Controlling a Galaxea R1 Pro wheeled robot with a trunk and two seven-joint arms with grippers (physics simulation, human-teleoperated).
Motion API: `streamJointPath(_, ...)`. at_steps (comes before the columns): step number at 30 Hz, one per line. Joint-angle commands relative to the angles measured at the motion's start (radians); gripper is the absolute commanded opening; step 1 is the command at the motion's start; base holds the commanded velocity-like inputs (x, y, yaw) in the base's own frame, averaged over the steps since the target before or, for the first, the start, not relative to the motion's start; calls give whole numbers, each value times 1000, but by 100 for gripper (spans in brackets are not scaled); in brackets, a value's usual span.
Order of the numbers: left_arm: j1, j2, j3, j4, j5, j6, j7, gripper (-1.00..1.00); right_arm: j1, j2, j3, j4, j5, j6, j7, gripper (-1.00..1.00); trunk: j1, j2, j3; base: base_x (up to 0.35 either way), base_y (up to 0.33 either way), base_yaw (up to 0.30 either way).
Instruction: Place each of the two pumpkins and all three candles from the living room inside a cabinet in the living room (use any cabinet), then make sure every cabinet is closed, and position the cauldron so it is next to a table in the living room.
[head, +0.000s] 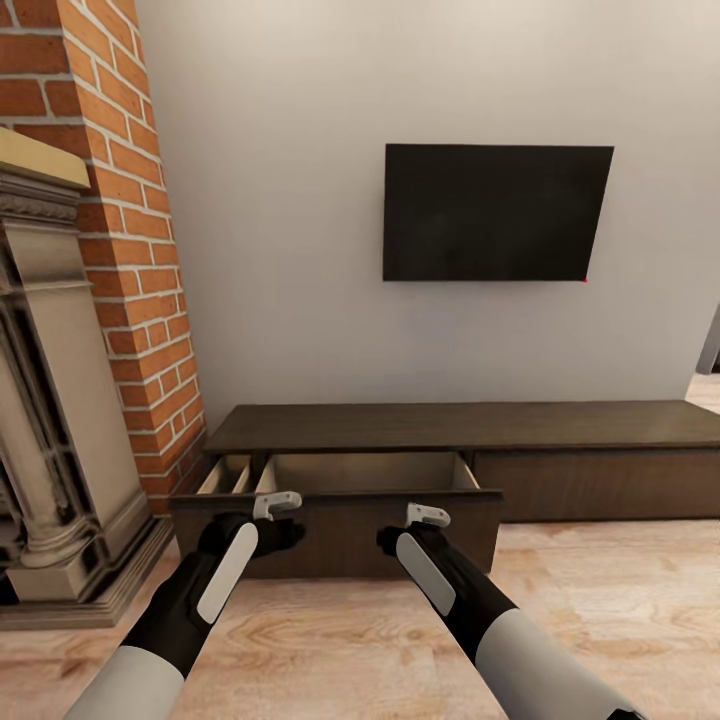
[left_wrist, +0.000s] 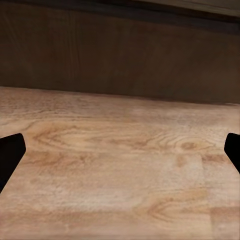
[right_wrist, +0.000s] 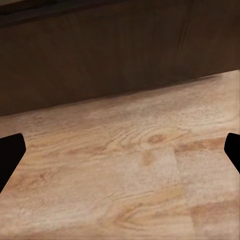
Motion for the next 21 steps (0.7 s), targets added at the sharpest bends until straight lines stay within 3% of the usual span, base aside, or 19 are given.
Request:
streamJointPath(1,-1,0,-1,0,10,1,10,100,-1,-1,3,-1,-7,2,-8,100,4,-8,-4,-2,0,0)
streamJointPath(16,0,0,-6,2,-3,-11,11,100,-1,-1,3,2,-6,-3,-7,100,14,-19,-62,0,0,0)
streamJointPath(21,0,0,-8,8,-6,-14,11,100,-1,-2,8,12,-6,-36,-7,100,16,-20,-81,0,0,0)
